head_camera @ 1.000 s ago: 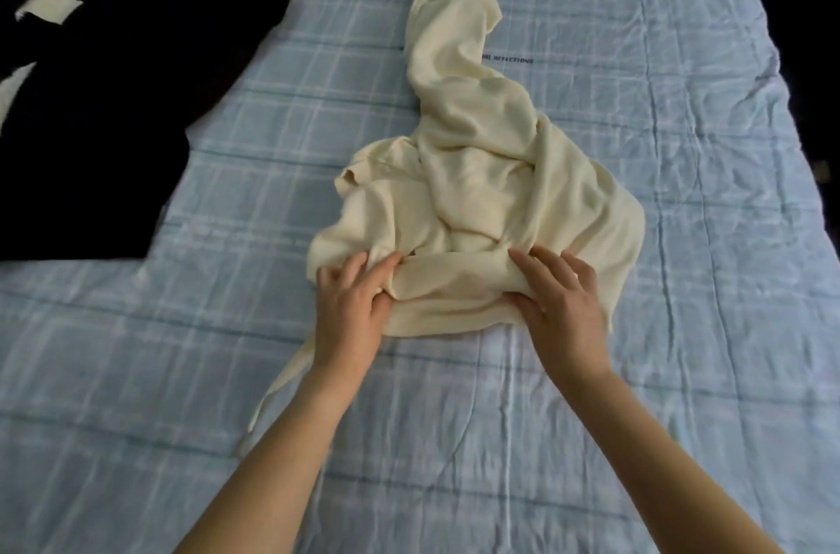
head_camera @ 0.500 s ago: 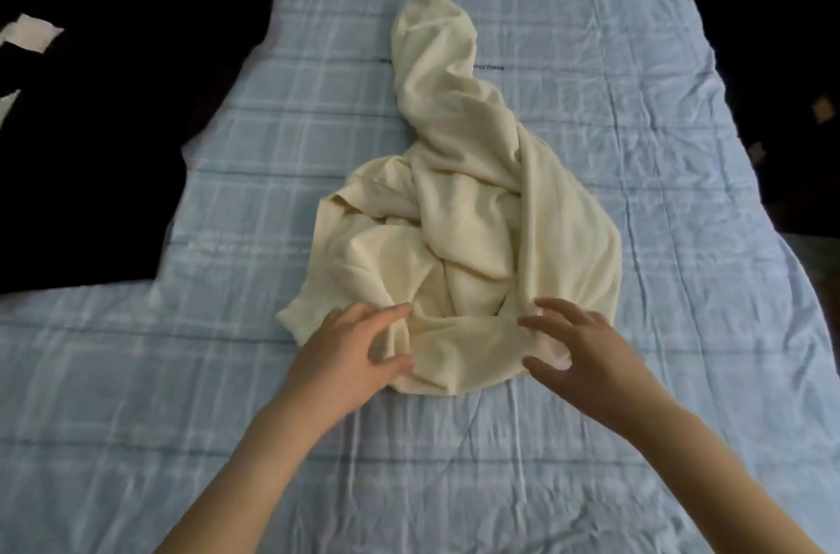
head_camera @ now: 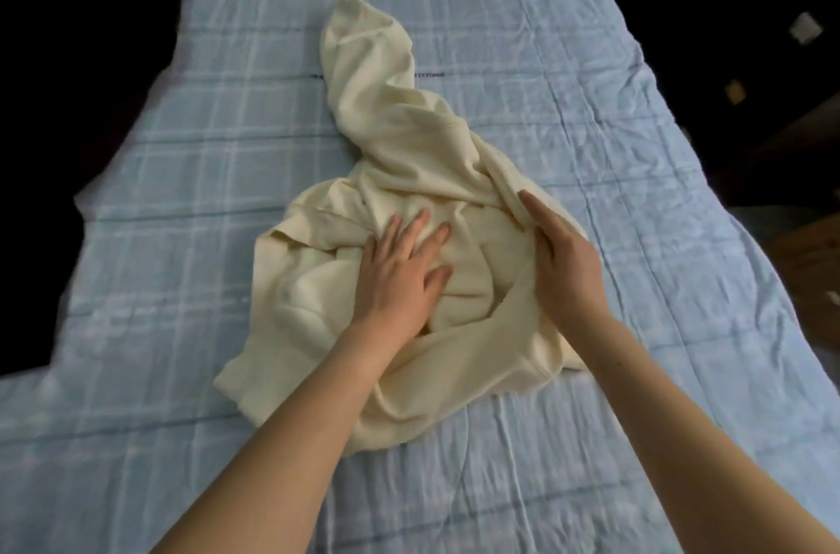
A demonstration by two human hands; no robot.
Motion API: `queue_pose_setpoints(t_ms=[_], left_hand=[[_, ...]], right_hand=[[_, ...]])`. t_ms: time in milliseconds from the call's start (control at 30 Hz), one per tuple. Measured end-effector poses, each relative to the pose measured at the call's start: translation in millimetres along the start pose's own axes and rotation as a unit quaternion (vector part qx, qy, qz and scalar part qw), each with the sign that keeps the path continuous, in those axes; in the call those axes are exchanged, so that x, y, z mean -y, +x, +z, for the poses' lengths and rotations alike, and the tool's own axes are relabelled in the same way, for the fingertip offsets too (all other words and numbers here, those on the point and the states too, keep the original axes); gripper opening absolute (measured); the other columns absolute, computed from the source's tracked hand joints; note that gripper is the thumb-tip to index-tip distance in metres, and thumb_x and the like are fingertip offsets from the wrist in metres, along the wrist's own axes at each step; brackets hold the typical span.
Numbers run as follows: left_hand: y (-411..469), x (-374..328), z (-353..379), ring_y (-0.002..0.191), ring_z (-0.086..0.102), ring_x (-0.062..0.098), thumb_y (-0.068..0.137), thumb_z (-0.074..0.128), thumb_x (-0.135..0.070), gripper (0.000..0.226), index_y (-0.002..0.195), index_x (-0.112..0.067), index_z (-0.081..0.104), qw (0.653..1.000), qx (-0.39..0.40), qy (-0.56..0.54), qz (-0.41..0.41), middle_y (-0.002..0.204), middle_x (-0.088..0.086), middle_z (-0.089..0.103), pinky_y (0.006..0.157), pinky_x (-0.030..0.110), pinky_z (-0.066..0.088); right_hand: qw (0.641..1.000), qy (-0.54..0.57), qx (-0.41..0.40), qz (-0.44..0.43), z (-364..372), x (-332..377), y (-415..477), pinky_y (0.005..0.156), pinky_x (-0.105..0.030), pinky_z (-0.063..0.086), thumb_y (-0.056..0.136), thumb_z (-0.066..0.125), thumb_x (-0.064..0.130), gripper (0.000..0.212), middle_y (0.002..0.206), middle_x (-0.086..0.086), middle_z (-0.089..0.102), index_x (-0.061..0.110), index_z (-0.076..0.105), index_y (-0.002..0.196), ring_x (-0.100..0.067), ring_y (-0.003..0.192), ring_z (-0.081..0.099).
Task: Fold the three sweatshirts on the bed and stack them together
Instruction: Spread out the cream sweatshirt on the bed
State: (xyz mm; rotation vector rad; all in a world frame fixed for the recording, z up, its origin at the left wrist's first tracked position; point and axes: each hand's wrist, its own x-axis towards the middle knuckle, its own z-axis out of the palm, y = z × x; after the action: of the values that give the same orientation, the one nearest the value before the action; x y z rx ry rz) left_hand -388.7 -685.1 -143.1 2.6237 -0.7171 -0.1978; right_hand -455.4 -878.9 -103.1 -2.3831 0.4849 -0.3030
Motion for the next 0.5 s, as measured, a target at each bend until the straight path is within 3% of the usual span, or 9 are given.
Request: queue_pose_setpoints(t_ms=[100,200,300,367,433,500], left_hand=[[-7.1,-4.8,-1.6,0.151,0.008,0.022,0.098,0.044,-0.047,0.056,0.151,-0.038,0.029,1.000,-0.004,0.004,-0.006,0.164,-0.008,0.013,0.119,0.049,0.009],[-11.4,-9.0,-4.6,0.151,0.008,0.022,0.097,0.045,-0.047,0.057,0.151,-0.038,0.031,1.000,0.008,0.011,-0.014,0.164,-0.008,0.014,0.119,0.051,0.009],[-10.3,-12.5,-7.0,0.151,0.012,0.021,0.096,0.048,-0.046,0.056,0.150,-0.039,0.034,0.999,0.002,0.018,-0.041,0.163,-0.008,0.018,0.119,0.053,0.009],[-6.7,-22.4,-9.2,0.150,0.015,0.023,0.096,0.045,-0.046,0.054,0.148,-0.034,0.039,0.999,-0.028,0.002,-0.045,0.162,-0.004,0.023,0.119,0.055,0.008],[-2.5,-38.8,-10.0,0.149,0.019,0.025,0.095,0.038,-0.046,0.056,0.147,-0.029,0.041,0.998,-0.064,0.005,-0.004,0.161,0.000,0.027,0.118,0.056,0.010],[6.0,-55.3,-8.6,0.148,0.022,0.025,0.093,0.034,-0.048,0.058,0.147,-0.029,0.041,0.996,-0.078,0.021,0.044,0.160,-0.001,0.029,0.118,0.055,0.012]], right_hand=[[0.999,0.013,-0.033,0.009,-38.8,-2.4,-24.7,0.099,-0.005,0.031,0.102,0.042,0.005,0.049,0.141,0.006,0.056,0.031,0.055,0.142,-0.004,0.126,0.050],[0.995,0.039,-0.089,0.028,-66.3,-8.2,-75.2,0.098,-0.001,0.032,0.096,0.044,-0.011,0.055,0.135,0.007,0.058,0.023,0.060,0.137,0.013,0.120,0.049],[0.993,0.026,-0.084,0.084,-69.0,-23.0,-120.1,0.101,-0.005,0.034,0.090,0.048,-0.017,0.058,0.131,0.004,0.060,0.020,0.063,0.133,-0.006,0.122,0.056],[0.993,-0.002,-0.036,0.112,-64.3,-30.5,-126.6,0.109,-0.019,0.035,0.090,0.058,-0.006,0.053,0.138,0.005,0.055,0.023,0.061,0.134,-0.022,0.131,0.052],[0.994,-0.027,-0.026,0.106,-61.8,-32.0,-107.1,0.113,-0.038,0.034,0.092,0.065,0.017,0.053,0.154,0.002,0.041,0.027,0.053,0.143,-0.026,0.142,0.038],[0.996,-0.049,-0.032,0.061,-59.5,-31.9,-69.8,0.115,-0.044,0.031,0.093,0.063,0.031,0.059,0.160,-0.002,0.031,0.029,0.044,0.149,-0.029,0.146,0.029]])
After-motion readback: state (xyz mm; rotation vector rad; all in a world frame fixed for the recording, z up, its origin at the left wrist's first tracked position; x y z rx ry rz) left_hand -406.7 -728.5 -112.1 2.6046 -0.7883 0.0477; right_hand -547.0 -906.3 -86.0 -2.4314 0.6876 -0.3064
